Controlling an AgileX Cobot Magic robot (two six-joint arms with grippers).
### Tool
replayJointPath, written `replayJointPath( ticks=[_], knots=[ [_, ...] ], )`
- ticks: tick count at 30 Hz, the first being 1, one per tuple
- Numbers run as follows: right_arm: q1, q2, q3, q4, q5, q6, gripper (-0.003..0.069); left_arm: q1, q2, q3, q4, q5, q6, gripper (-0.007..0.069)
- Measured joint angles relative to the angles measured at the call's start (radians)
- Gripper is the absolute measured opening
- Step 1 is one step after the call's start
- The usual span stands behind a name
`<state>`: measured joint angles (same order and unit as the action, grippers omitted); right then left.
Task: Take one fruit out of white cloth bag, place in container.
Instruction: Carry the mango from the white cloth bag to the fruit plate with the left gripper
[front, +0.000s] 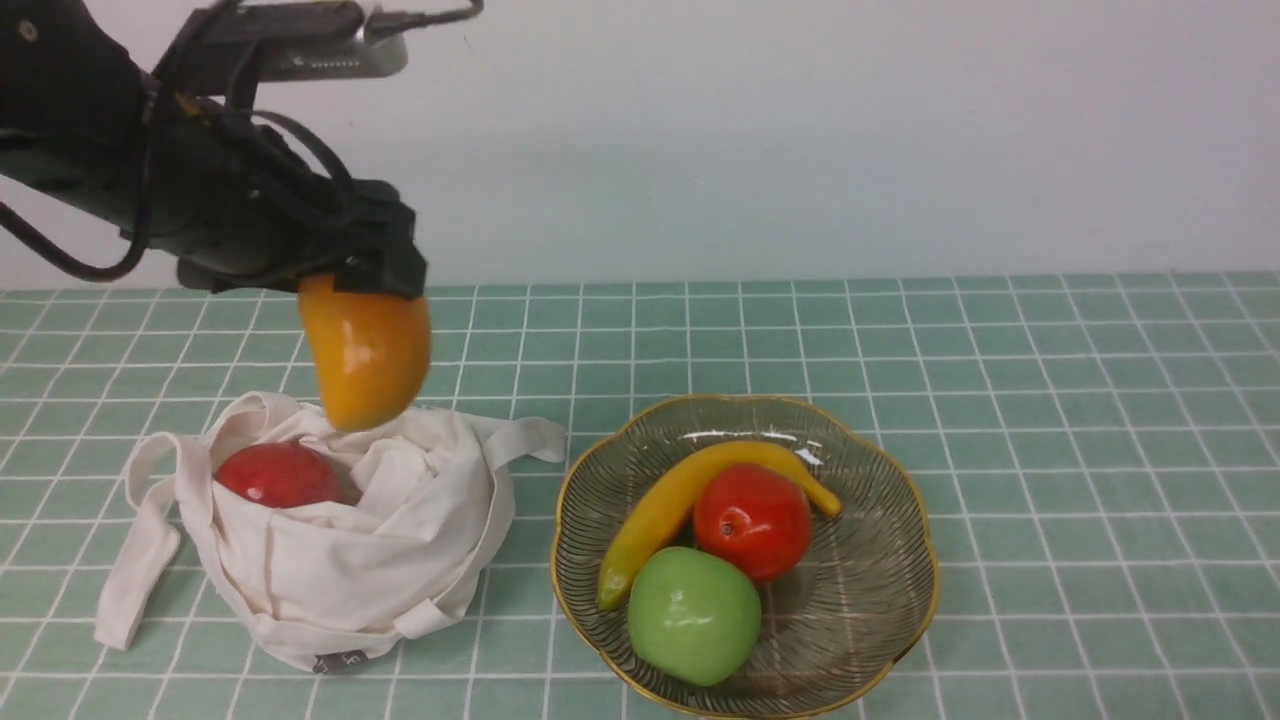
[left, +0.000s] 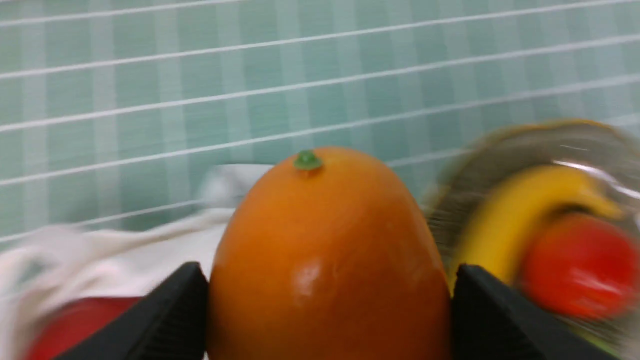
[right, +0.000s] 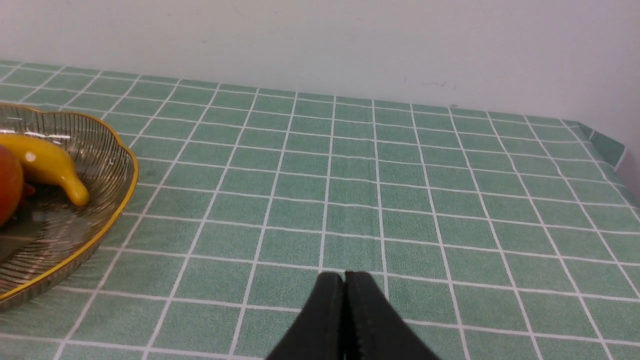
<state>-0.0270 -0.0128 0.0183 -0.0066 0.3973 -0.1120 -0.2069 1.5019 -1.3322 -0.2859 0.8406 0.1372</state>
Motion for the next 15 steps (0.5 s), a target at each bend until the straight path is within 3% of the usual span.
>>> replayJointPath(
  ticks=[7, 12, 15],
  knots=[
    [0.0, 0.0, 0.0, 0.0, 0.0, 0.0, -0.0015, -0.251, 0.02, -0.001, -0.297, 0.025, 0.237, 0.0555],
    [0.0, 0.0, 0.0, 0.0, 0.0, 0.0, -0.0015, -0.427, 0.142, -0.001, -0.326, -0.054, 0.353, 0.0555],
    [0.0, 0.0, 0.0, 0.0, 0.0, 0.0, -0.0015, -0.477, 0.203, -0.001, -0.326, -0.117, 0.376, 0.0555]
  ],
)
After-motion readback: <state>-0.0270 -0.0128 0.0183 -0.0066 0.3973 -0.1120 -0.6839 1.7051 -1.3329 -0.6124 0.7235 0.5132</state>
